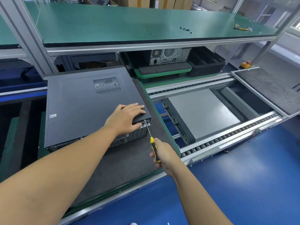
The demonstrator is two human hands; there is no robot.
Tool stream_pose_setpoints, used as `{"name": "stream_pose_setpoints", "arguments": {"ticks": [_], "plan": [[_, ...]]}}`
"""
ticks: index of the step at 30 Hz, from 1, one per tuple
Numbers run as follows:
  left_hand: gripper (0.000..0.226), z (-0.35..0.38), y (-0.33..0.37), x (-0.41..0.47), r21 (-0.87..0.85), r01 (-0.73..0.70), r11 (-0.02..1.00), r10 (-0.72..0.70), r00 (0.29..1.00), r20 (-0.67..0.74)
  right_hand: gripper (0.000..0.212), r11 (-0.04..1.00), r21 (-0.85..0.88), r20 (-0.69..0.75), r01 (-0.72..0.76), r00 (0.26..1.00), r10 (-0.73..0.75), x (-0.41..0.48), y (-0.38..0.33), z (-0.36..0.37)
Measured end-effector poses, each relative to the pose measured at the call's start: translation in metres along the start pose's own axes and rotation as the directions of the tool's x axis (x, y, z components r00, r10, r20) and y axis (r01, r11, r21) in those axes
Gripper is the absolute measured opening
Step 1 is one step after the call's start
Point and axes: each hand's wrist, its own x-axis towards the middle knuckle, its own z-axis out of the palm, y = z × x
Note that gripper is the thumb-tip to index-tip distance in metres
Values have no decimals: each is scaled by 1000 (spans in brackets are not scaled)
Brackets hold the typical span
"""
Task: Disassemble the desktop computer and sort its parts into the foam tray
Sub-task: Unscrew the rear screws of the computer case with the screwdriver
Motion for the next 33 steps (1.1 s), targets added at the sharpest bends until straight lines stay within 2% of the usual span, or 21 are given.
{"name": "stream_pose_setpoints", "arguments": {"ticks": [2,6,8,10,13,16,19,21,22,23,24,26,27,28,30,33], "plan": [[48,1,0,0,-5,1,1000,-1,1000,0,32,1000,6,-14,-3,1000,3,2,3,-2],[48,0,0,0,2,3,1000,-3,1000,0,12,992,16,-53,124,991,-123,1,6,-4],[48,0,0,0,5,-1,1000,2,1000,-3,15,987,57,-40,150,988,-148,-1,6,-4],[48,-1,0,0,9,-7,1000,7,1000,-3,21,987,20,-29,158,987,-158,-3,3,-3],[50,-2,2,-2,10,-6,1000,6,1000,4,26,993,3,-17,115,993,-115,-4,-4,-2],[39,-6,10,-12,-27,19,999,-21,994,-103,42,1000,22,0,16,1000,-16,-5,-5,-3],[18,-10,33,-26,-24,49,999,-54,950,-308,41,998,20,-46,63,997,-62,-5,0,-4],[23,-6,55,-35,-155,167,974,-204,943,-263,32,992,18,-64,121,991,-120,-5,1,-5],[29,-4,67,-38,-276,289,917,-343,923,-174,27,990,26,-63,139,989,-137,-5,1,-5],[37,-2,77,-39,-415,421,807,-480,876,-44,22,988,37,-65,150,987,-148,-5,2,-6],[42,-1,86,-38,-562,535,631,-580,806,117,18,986,46,-73,160,985,-156,-6,3,-6],[38,2,98,-33,-749,641,167,-618,660,427,15,983,36,-94,181,980,-177,-6,5,-6],[33,3,100,-31,-767,641,-11,-585,618,525,17,981,23,-93,191,978,-188,-6,5,-6],[29,5,99,-28,-767,630,-123,-556,596,579,19,980,12,-86,198,977,-196,-6,5,-5],[22,7,98,-26,-749,619,-235,-528,566,633,23,983,10,-68,183,981,-182,-7,3,-4],[16,9,97,-23,-719,621,-311,-506,533,679,34,990,64,-55,128,991,-125,-8,1,-4]]}}
